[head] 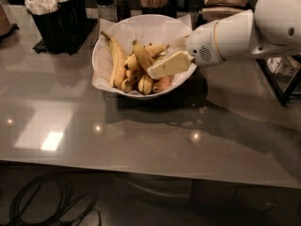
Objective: Pick banana from white bowl
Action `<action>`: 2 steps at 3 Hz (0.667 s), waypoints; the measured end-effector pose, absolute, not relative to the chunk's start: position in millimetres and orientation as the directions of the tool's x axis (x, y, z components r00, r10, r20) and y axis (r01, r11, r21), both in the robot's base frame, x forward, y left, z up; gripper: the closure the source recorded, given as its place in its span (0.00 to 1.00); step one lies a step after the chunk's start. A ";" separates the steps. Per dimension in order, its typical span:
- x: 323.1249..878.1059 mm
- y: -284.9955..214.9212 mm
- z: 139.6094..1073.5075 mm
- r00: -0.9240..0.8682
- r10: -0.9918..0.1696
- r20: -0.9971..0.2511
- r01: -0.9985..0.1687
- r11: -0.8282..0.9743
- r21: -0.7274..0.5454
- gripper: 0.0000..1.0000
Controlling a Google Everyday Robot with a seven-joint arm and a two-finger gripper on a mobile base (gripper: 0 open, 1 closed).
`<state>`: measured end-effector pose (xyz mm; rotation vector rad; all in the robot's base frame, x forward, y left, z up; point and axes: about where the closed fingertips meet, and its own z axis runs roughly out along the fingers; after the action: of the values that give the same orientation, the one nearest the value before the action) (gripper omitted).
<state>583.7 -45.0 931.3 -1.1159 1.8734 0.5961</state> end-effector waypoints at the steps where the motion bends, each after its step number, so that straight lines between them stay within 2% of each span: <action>1: 586.2 -41.9 931.7 -0.244 -0.454 -0.857 -0.873 0.488 -0.010 0.33; 2: 586.6 -42.0 924.1 -0.273 -0.442 -0.854 -0.870 0.493 0.023 0.34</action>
Offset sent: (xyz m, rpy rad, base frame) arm 0.0055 -0.0021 -0.0351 0.0727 0.1508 -0.0362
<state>586.6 -42.0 924.1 -1.0882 1.8961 0.6403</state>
